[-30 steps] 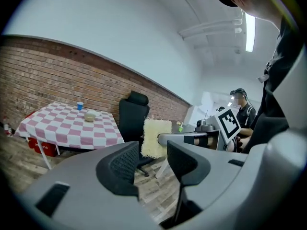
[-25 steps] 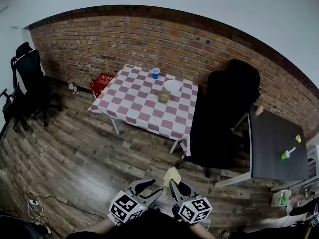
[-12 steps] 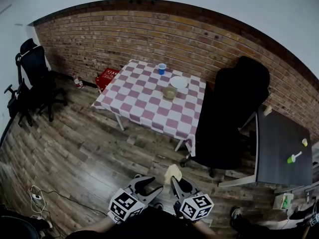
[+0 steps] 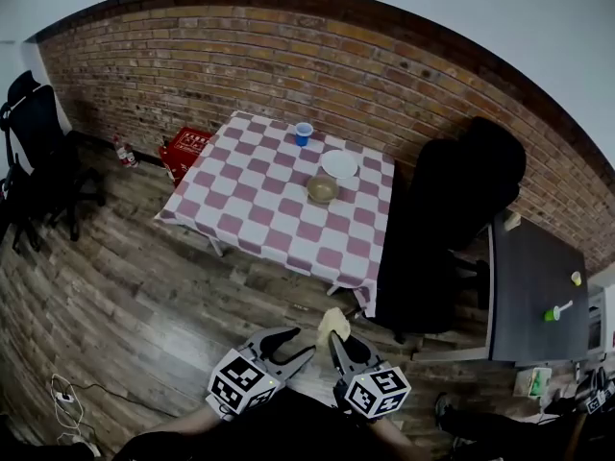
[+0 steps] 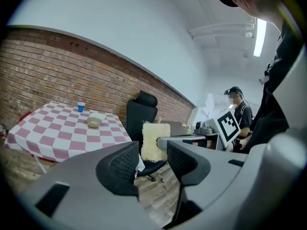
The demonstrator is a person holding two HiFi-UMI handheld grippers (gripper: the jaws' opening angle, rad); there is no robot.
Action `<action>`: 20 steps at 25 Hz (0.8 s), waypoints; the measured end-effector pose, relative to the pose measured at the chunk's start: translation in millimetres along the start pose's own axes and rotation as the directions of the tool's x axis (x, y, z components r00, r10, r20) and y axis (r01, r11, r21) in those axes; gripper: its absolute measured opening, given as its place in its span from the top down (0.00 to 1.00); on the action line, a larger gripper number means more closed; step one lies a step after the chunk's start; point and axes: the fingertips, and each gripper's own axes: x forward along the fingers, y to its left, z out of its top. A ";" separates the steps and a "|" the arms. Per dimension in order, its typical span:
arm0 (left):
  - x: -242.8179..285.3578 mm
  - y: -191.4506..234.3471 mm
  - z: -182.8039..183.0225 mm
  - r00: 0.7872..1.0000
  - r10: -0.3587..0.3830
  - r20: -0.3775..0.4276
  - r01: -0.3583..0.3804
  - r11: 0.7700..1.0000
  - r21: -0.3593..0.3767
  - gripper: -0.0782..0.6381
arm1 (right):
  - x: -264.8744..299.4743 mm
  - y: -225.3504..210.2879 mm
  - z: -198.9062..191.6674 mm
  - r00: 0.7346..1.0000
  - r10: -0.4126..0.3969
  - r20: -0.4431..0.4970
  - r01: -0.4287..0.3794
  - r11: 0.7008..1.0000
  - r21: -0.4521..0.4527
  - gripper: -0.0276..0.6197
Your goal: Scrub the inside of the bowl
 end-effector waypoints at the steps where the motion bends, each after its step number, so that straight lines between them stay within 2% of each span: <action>1: 1.4 12.9 4.7 1.000 -0.008 0.000 0.008 1.000 -0.002 0.62 | 12.9 -0.6 4.4 1.000 -0.007 -0.003 0.007 1.000 0.001 0.86; 4: 1.0 50.9 17.2 1.000 -0.017 0.009 0.017 1.000 -0.010 0.62 | 45.9 -3.5 16.5 0.999 -0.037 -0.009 0.037 0.999 0.016 0.86; 9: -5.1 113.8 30.9 0.999 0.022 0.028 -0.020 0.996 -0.084 0.62 | 86.6 -10.7 25.4 0.995 -0.093 -0.029 0.094 0.994 0.056 0.87; 16: 12.7 154.9 39.7 0.999 0.022 0.025 -0.018 0.992 -0.123 0.62 | 125.2 -25.9 33.4 0.993 -0.101 -0.068 0.105 0.992 0.071 0.87; 20: 29.9 187.6 57.6 0.994 0.098 0.055 -0.090 0.987 -0.132 0.63 | 149.6 -51.3 35.6 0.992 -0.086 -0.092 0.096 0.989 0.112 0.86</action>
